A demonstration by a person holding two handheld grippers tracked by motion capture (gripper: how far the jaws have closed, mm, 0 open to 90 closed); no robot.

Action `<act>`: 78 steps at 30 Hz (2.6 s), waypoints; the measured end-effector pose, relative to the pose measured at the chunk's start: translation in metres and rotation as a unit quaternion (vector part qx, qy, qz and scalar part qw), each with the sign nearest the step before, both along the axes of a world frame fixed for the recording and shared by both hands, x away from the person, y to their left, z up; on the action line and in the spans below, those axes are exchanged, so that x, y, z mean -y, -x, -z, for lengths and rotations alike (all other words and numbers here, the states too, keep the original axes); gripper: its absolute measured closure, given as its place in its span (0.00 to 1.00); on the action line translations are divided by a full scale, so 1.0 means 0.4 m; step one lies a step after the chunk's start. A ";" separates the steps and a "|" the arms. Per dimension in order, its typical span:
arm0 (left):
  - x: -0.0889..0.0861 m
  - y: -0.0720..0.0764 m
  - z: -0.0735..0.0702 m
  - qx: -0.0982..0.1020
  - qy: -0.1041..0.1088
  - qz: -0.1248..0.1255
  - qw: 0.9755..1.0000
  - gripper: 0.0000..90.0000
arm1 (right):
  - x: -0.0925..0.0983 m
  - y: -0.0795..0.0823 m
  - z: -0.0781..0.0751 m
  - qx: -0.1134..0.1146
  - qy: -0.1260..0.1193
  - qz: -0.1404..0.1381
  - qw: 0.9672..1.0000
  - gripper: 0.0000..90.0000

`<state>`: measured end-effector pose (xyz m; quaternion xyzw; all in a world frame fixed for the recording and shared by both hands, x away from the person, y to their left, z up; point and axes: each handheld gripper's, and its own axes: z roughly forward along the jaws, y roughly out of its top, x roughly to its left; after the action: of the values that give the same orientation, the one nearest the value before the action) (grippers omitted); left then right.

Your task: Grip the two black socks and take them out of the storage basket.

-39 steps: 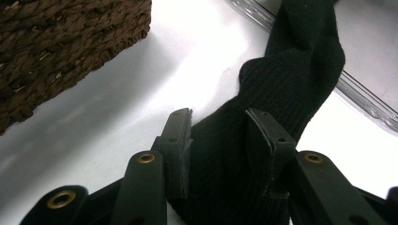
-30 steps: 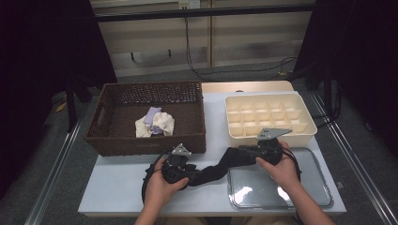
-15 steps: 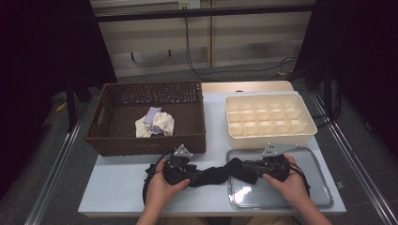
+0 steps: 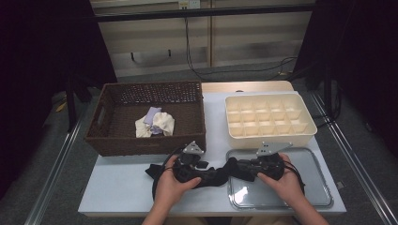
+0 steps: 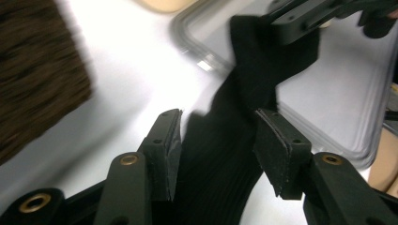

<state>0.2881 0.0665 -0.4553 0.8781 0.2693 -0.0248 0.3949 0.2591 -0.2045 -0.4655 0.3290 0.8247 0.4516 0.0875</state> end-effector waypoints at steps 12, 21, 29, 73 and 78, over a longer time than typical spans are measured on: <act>0.081 -0.013 0.018 0.006 -0.010 0.030 0.999 0.79 | 0.006 -0.002 -0.007 0.003 -0.002 -0.001 1.000 0.92; 0.066 0.019 -0.018 0.033 -0.015 0.052 0.998 0.96 | 0.041 -0.003 -0.013 -0.012 -0.010 0.035 0.999 0.65; 0.049 0.033 -0.008 0.023 -0.019 0.055 0.998 0.96 | 0.077 0.003 0.009 -0.038 -0.017 0.058 0.997 0.55; 0.069 0.030 0.013 0.026 -0.061 0.086 0.994 0.96 | 0.037 -0.026 0.009 -0.040 0.010 0.055 0.998 0.79; 0.062 0.041 0.026 0.017 -0.051 0.081 0.995 0.96 | 0.053 -0.003 0.033 -0.049 0.013 0.058 0.997 0.71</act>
<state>0.2719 0.0418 -0.4657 0.9161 0.1916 -0.0278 0.3512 0.2605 -0.2257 -0.4786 0.3969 0.8132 0.4187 0.0770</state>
